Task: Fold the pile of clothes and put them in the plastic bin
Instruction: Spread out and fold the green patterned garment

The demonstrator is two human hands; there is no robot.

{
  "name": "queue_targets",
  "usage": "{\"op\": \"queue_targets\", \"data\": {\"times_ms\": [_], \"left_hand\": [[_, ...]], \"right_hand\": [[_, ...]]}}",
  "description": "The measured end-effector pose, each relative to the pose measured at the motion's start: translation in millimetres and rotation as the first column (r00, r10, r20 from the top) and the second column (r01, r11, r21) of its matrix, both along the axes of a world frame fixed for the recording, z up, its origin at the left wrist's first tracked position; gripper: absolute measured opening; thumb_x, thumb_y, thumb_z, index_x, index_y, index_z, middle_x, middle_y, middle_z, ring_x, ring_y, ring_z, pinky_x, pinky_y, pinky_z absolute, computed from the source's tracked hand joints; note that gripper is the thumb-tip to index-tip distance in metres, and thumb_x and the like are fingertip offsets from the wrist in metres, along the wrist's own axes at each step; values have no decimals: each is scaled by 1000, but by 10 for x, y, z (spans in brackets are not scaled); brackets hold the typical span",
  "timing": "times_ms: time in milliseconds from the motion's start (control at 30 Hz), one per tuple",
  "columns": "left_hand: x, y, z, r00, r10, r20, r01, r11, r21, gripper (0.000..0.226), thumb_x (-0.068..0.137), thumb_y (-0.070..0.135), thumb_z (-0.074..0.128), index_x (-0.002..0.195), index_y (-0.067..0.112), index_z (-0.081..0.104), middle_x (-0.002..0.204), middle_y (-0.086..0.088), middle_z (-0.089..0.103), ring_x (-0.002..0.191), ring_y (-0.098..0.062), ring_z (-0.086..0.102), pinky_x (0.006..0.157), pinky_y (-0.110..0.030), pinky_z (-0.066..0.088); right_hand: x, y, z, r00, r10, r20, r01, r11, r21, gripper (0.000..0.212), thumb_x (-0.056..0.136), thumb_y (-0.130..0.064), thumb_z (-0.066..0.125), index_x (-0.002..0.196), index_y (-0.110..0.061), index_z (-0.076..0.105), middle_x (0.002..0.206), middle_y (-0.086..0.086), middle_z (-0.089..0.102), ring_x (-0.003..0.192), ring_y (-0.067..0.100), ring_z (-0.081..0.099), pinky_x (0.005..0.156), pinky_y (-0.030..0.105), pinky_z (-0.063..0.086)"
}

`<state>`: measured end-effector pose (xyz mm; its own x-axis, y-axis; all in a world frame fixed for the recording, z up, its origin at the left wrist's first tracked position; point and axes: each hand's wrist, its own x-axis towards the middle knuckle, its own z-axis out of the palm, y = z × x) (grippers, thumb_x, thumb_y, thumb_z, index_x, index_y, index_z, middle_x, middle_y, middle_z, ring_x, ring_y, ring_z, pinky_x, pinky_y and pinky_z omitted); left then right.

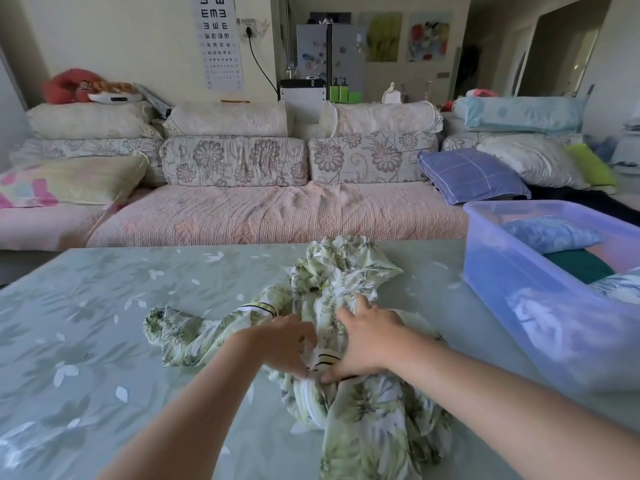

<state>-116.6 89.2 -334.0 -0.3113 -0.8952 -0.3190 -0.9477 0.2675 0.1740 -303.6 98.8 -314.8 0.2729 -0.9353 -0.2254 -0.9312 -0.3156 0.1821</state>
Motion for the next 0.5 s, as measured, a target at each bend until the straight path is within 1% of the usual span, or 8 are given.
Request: {"op": "queue_targets", "data": {"times_ms": [67,100,167,233,300,400,467,500], "left_hand": [[28,45,-66,999,8,-43,-11,997,-72,35,71,38,72,103,38,59,110,8,50,98,-14,46,85,-35,49],[33,60,-65,997,6,-78,-15,993,-114,25,76,31,70,100,34,63,106,8,55,95,-14,51,80,-30,49],[32,85,-51,995,10,-104,-27,986,-164,15,84,17,63,93,28,68,92,12,60,86,-11,57,67,-20,46],[27,124,-29,996,29,-85,-43,985,-165,19,89,13,57,96,29,67,84,15,56,78,-8,56,59,-17,40],[21,159,-20,996,47,-77,-59,986,-156,35,92,8,47,110,34,62,87,12,57,75,-9,58,56,-21,44],[-74,237,52,994,-29,-106,11,985,-174,61,86,0,44,129,42,45,109,10,58,76,-7,58,56,-24,50],[-203,253,84,984,-79,-160,55,987,-154,56,87,7,49,131,42,44,117,9,53,76,-2,54,56,-16,45],[-274,251,81,980,-71,-187,48,991,-128,45,90,14,50,127,39,49,117,7,53,81,-5,56,61,-18,48]], "right_hand": [[5,38,23,996,-60,-65,63,997,40,117,68,-80,64,154,-18,13,141,17,43,117,34,55,78,39,49],[-10,38,42,996,-74,-45,77,995,65,97,79,-59,67,152,-15,21,128,12,54,105,29,59,73,36,50],[-67,41,117,993,-79,89,67,988,139,50,87,-18,62,135,-8,48,103,5,60,79,22,59,60,29,48],[-155,24,180,951,-138,275,73,969,234,38,87,2,53,121,-12,59,98,2,57,65,18,57,50,27,47],[-267,11,210,859,-186,477,73,966,246,42,84,8,49,109,-23,62,97,-2,55,72,16,60,52,25,47],[-463,-18,204,722,-110,683,161,987,-12,43,79,14,47,91,-24,61,100,-2,57,91,22,61,65,28,46],[-564,-16,236,706,-39,707,246,950,-194,30,81,7,52,86,-22,58,98,-5,55,93,22,59,70,30,44],[-577,29,291,717,-69,694,282,938,-199,14,84,-7,57,84,-22,57,95,-5,56,91,22,59,70,30,43]]}}
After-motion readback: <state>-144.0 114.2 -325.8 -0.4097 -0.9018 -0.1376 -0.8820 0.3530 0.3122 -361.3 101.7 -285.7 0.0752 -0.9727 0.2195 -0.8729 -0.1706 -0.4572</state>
